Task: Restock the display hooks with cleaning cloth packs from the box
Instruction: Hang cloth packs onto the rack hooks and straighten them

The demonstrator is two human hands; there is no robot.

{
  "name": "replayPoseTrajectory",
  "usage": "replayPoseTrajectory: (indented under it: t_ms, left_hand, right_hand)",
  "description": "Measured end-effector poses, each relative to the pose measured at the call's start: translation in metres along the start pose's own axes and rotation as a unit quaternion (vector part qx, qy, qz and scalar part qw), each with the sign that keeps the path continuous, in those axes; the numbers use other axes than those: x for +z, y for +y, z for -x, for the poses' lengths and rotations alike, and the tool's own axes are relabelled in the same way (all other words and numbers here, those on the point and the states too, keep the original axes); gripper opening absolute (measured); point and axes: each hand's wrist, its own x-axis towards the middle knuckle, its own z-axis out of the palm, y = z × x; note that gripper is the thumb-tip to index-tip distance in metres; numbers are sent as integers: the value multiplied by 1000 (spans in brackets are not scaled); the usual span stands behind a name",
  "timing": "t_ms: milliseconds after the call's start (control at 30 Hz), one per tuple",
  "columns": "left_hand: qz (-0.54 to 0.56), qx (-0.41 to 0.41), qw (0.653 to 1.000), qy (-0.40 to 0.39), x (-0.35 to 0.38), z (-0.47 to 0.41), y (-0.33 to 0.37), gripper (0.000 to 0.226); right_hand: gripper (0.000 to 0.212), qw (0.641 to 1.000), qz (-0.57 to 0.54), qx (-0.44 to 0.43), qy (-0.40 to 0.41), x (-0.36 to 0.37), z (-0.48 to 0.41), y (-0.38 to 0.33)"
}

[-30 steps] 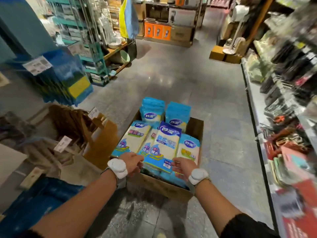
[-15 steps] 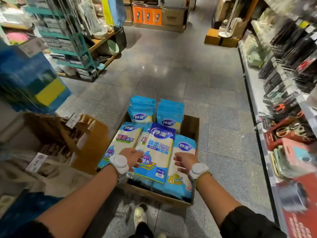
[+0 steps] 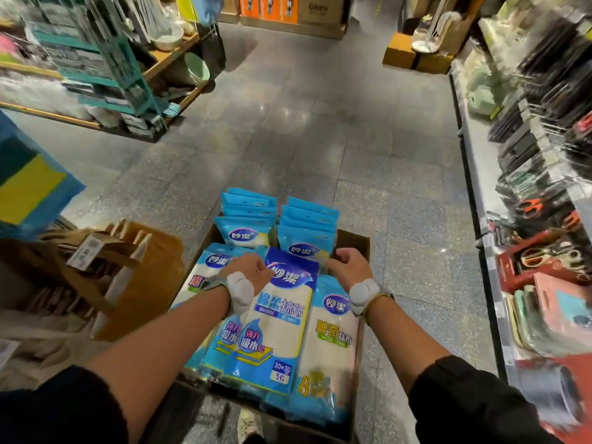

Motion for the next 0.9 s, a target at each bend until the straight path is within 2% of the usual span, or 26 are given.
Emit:
replayPoseTrajectory:
  t_ms: [33,100,333,433,533,733,833,900]
  left_hand:
    - [-33,3,999,0,1,-13,10,26]
    - [-116,20,993,-4,-1,-29,25,50]
    - [-297,32,954,-39,19,-106,85,71]
    - [-323,47,945,-37,28,-138,107,73]
    - [-353,59,933,-31,40,-168,127,64]
    - [-413,61,907,-58,52,-207,153,86]
    - [-439,74,895,-33,58,-223,155,70]
    - [-456,95,885,-27,57,-232,160,54]
  right_hand:
    - [51,1000,22,-2,0,-6,-15,-1]
    - [79,997,67,-15,15,-12,-37,-1]
    - [108,991,113,-56,-32,-35,-120,20]
    - [114,988,123,-71,-58,-40,-151,28]
    - [119,986,119,-83,-85,-40,-181,37]
    - [128,978,68,-100,-172,-28,-215,49]
    - [123,974,50,-103,-196,-20,-221,53]
    - [109,973,63,-117,-189,-15,-228,56]
